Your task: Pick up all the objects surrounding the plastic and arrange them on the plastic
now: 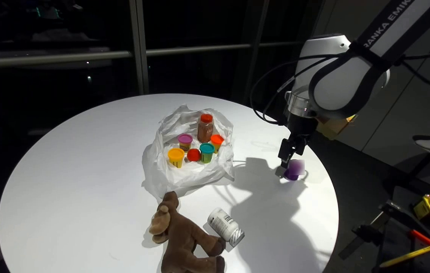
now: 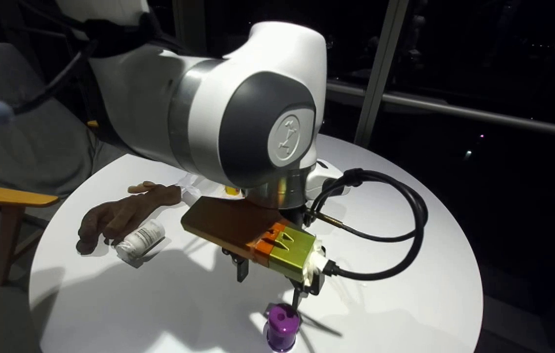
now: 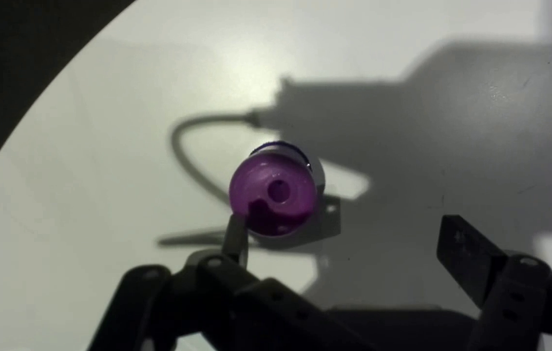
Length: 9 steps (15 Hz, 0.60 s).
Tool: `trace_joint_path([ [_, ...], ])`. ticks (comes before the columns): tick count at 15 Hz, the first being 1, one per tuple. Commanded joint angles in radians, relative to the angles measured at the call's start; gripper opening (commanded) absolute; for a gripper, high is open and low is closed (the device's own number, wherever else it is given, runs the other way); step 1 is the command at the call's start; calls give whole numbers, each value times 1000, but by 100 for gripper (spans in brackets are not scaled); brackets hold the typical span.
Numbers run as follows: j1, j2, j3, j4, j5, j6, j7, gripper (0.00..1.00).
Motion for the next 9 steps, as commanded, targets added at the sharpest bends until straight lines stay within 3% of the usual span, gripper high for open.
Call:
trace_joint_path([
  [1, 1, 7, -11, -6, 18, 40, -16, 100],
  [9, 3, 48, -31, 12, 16, 56, -10, 100],
])
